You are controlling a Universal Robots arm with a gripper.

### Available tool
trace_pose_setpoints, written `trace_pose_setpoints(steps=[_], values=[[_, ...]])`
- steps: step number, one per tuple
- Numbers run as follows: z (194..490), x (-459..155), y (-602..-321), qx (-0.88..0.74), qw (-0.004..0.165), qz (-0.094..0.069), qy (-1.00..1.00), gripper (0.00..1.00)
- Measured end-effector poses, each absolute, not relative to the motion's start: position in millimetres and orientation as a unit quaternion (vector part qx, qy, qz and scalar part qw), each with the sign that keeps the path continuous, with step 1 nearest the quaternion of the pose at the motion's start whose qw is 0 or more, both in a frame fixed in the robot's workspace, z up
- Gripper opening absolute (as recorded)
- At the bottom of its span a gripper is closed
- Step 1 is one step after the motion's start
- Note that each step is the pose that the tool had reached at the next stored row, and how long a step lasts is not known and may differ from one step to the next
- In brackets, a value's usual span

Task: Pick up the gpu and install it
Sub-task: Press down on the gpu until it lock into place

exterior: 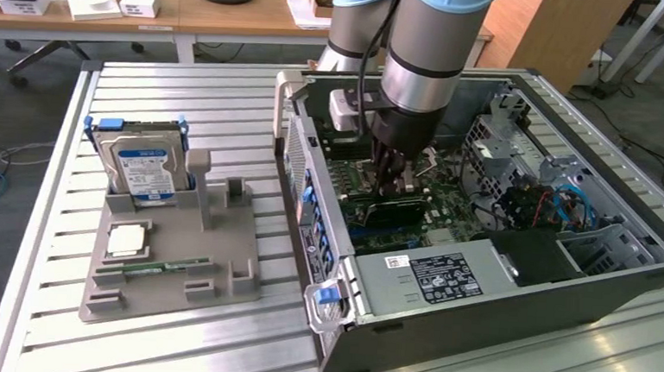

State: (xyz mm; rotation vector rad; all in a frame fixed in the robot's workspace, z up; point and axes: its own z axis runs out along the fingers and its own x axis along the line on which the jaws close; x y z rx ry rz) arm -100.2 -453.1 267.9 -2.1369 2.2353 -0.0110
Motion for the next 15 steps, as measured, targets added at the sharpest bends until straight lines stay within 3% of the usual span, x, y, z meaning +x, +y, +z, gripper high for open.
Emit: trace_pose_setpoints(steps=[15], values=[[266.4, -100.3, -452.8, -0.691, 0.025, -0.004, 0.723, 0.1]])
